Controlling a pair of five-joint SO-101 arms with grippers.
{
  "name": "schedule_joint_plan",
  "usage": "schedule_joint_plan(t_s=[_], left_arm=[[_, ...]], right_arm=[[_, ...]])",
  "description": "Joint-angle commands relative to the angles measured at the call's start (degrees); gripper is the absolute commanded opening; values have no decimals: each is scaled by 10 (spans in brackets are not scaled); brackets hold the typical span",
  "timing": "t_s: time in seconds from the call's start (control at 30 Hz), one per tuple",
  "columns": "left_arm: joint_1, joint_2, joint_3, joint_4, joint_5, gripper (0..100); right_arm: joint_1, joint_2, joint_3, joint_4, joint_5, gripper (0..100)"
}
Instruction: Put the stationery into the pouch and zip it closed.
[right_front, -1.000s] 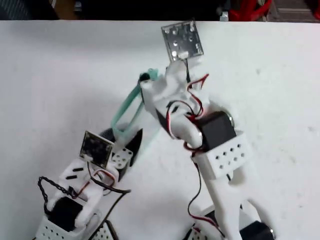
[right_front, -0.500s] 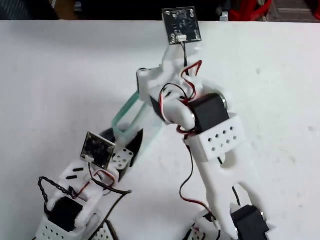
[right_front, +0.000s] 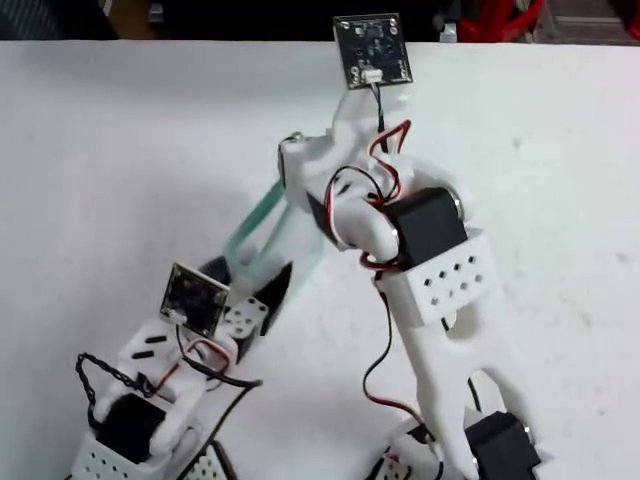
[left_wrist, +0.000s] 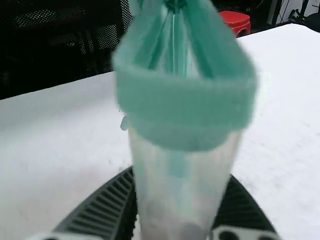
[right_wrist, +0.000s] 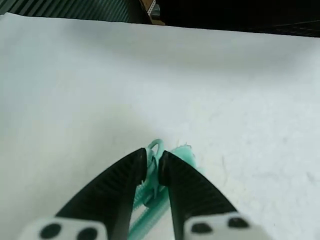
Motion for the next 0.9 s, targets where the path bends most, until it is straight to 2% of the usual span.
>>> schedule_joint_plan(t_s=[0.0, 0.1, 0.2, 0.43, 0.87], left_arm=[[3, -4, -30, -14, 19, 221], [9, -4, -27, -35, -10, 168], [9, -4, -26, -67, -30, 23], [9, -4, -26, -70, -33, 20], [29, -3, -26, -47, -35, 20]], right_arm=[[-27, -29, -14, 16, -2, 17], [-53, -54, -14, 22, 18, 17], [-73, -60, -13, 21, 41, 17], [-81, -60, -11, 34, 46, 17], [-239, -61, -13, 77, 83, 17]])
